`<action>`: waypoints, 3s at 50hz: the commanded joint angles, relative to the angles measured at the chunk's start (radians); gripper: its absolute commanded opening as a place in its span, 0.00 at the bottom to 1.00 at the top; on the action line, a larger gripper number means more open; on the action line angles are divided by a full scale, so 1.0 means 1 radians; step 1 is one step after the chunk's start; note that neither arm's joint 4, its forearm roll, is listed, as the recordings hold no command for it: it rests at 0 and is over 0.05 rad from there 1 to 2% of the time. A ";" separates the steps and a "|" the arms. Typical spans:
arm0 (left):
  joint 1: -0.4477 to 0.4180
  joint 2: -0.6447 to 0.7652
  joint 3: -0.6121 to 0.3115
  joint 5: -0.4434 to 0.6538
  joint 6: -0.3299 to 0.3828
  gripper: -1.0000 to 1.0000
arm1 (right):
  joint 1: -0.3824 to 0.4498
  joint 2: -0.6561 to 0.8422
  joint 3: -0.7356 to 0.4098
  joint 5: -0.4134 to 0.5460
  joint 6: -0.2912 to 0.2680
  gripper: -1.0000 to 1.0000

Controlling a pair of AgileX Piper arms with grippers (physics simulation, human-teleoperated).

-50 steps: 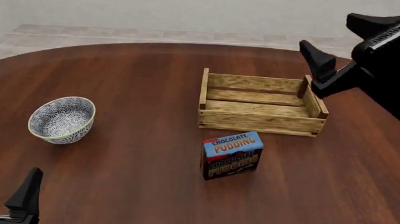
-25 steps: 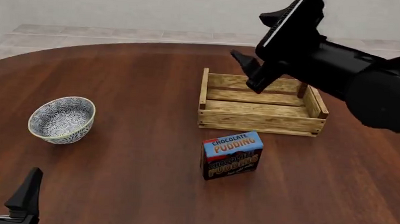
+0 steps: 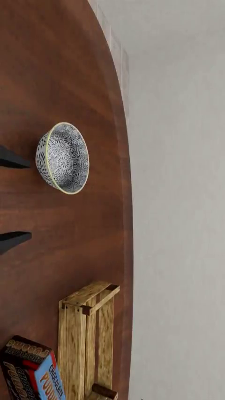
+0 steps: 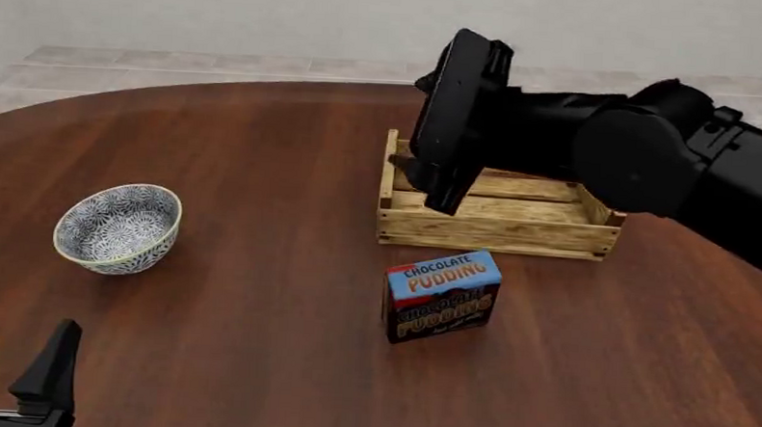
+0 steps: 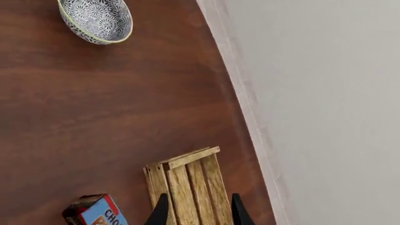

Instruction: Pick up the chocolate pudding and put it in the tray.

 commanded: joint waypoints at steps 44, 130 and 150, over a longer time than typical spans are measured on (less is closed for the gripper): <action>0.000 0.000 0.000 0.000 0.000 1.00 | 0.113 0.103 0.027 0.311 -0.048 1.00; 0.000 0.000 0.000 0.000 0.000 1.00 | -0.065 0.219 0.087 0.330 -0.298 1.00; 0.000 0.000 0.000 0.000 0.000 1.00 | -0.063 0.251 0.087 0.313 -0.286 1.00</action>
